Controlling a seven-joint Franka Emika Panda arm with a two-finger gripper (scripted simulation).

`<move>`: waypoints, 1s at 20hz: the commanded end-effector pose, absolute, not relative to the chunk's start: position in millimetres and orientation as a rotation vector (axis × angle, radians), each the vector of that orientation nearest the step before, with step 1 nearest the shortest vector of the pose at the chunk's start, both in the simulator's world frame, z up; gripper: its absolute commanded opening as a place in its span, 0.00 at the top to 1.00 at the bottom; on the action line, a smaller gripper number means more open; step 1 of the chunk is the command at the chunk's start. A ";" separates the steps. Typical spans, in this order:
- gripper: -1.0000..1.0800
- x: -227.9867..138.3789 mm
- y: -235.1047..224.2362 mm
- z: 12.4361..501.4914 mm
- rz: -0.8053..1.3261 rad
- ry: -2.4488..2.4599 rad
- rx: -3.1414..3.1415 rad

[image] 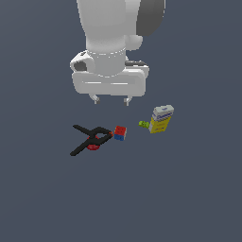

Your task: Pick up a designated object from a clutter of objects.

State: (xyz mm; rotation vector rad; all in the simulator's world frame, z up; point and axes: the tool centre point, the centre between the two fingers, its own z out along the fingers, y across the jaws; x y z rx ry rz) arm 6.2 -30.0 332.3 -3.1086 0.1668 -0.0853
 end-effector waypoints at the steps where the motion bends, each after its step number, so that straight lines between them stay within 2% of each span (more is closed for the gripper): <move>1: 0.04 5.5 -35.1 332.5 -0.086 0.186 -3.103; 11: 0.04 5.6 -34.3 321.8 -0.083 0.198 -3.103; 20: 0.04 2.5 -28.2 268.9 -0.065 0.247 -3.106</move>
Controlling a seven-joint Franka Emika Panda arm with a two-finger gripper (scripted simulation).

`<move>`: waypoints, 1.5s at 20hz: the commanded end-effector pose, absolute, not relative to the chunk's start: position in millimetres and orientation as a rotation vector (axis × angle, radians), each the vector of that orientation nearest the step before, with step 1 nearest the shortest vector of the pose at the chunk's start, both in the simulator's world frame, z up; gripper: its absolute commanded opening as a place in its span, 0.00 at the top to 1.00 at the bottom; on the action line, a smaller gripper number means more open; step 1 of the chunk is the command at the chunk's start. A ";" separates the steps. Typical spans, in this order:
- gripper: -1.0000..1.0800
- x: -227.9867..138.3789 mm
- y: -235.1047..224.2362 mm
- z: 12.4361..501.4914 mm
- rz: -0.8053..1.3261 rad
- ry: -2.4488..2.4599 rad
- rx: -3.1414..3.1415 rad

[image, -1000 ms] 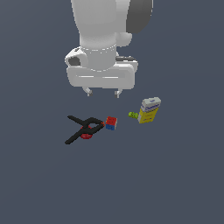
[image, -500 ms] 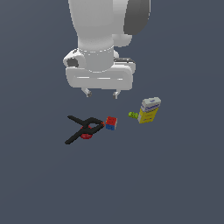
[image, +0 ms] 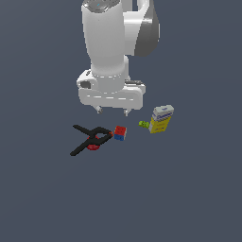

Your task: Pick up a designated object from a clutter of objects.

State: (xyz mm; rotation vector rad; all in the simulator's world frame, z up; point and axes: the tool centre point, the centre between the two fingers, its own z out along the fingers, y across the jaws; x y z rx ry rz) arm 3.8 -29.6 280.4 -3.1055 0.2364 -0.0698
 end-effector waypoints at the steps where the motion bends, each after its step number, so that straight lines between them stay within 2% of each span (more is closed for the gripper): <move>1: 0.04 1.4 -27.1 260.5 -0.062 0.254 -3.107; 16: 0.04 -44.1 -9.1 121.7 -0.015 0.387 -3.112; 23: 0.04 -62.7 -4.8 91.3 -0.003 0.419 -3.112; 30: 0.04 -67.5 -3.8 84.5 0.001 0.426 -3.112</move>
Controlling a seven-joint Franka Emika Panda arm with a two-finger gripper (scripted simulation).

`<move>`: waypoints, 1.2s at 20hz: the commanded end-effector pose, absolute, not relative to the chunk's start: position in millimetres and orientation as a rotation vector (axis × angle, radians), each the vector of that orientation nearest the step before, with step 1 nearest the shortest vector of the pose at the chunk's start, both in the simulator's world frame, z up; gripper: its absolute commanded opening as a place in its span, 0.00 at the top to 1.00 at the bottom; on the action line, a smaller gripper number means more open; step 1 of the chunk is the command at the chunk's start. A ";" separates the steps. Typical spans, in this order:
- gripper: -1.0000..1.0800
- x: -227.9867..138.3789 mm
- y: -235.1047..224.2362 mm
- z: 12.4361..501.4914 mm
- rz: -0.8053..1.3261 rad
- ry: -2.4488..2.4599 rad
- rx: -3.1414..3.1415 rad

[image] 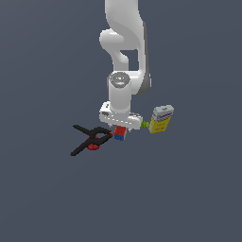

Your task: Pick up a designated object from a clutter of objects.

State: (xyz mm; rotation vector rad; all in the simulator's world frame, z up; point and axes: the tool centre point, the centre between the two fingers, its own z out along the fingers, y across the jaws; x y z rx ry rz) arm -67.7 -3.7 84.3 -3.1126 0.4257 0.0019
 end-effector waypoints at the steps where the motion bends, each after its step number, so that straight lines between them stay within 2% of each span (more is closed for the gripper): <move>1: 0.04 -67.5 -3.8 84.2 0.001 0.426 -3.112; 20: 0.04 -68.9 -3.7 33.3 0.000 0.428 -3.112; 21: 1.00 -68.9 -3.7 33.3 0.000 0.428 -3.112; 24: 1.00 -68.9 -3.7 33.3 0.000 0.428 -3.112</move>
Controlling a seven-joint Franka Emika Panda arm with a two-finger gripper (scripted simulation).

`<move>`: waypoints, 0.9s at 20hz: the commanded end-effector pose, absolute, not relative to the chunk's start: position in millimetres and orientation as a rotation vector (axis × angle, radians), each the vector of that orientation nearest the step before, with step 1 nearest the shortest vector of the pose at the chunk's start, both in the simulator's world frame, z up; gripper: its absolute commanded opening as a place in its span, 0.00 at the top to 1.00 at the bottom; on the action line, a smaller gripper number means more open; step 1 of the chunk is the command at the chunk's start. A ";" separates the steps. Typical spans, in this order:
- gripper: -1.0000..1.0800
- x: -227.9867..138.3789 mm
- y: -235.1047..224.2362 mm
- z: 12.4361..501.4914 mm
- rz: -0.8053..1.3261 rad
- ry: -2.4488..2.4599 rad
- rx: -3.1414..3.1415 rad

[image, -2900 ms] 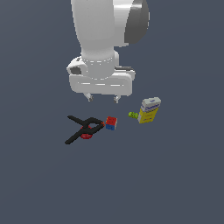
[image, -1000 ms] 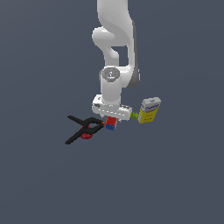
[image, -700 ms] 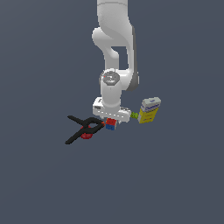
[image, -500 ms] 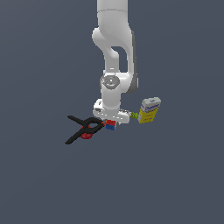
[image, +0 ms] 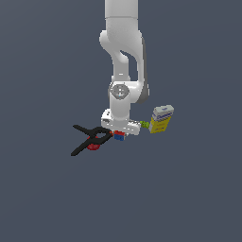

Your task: Pick up a designated object from a clutter of objects.

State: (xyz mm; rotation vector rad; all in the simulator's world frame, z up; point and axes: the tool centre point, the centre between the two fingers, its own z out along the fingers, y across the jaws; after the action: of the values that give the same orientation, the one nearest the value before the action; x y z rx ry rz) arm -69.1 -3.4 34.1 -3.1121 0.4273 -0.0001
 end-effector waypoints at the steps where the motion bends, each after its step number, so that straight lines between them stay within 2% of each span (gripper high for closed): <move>1: 1.00 -68.9 -3.7 33.3 0.000 0.428 -3.112; 11: 1.00 -69.4 -3.5 37.3 0.000 0.427 -3.112; 18: 1.00 -71.6 -4.7 59.4 0.000 0.427 -3.112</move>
State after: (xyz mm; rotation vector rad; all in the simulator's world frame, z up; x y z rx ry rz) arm -71.8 -4.3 52.7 -3.1125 0.4274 0.0032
